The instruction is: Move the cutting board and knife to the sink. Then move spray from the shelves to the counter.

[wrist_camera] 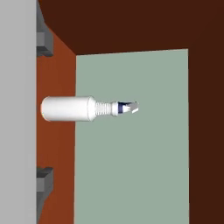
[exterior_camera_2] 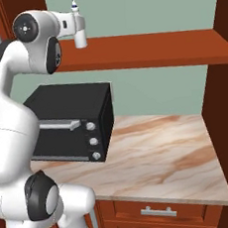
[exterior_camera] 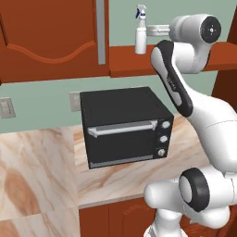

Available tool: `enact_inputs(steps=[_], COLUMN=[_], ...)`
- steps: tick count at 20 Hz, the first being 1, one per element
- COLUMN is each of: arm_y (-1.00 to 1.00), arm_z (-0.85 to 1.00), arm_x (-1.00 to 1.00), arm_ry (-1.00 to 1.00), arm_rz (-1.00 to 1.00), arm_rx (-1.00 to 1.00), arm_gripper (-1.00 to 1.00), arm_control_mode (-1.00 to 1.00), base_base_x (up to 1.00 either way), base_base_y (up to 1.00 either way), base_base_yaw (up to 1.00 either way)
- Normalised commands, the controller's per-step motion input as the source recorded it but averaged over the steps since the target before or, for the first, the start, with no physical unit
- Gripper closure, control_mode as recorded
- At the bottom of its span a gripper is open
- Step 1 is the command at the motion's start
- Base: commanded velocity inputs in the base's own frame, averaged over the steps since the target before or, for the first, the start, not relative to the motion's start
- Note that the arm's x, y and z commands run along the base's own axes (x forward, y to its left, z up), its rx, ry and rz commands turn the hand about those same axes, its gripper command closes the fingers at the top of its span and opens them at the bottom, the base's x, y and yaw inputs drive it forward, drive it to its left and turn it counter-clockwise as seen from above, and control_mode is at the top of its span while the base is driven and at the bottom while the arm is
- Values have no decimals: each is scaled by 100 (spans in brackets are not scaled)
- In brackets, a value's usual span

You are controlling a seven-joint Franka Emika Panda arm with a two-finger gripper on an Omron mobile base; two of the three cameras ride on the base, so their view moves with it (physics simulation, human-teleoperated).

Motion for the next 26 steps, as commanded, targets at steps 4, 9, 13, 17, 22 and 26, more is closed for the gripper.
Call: enact_inputs(steps=[4, 9, 13, 17, 22, 26], arm_y=[0, 0, 0, 1, 7, 5], arm_z=[12, 7, 4, 0, 4, 5], arm_x=[22, 19, 16, 24, 26, 21], arm_ry=[0, 1, 4, 1, 0, 0], arm_rz=[0, 0, 0, 0, 0, 0], arm_rx=[0, 0, 0, 0, 0, 0], arm_gripper=[-100, -100, -100, -100, -100, -100], arm_control_mode=[-100, -100, -100, -100, -100, -100], base_base_x=[0, 0, 0, 0, 0, 0], base_base_y=[0, 0, 0, 0, 0, 0], base_base_yaw=[0, 0, 0, 0, 0, 0])
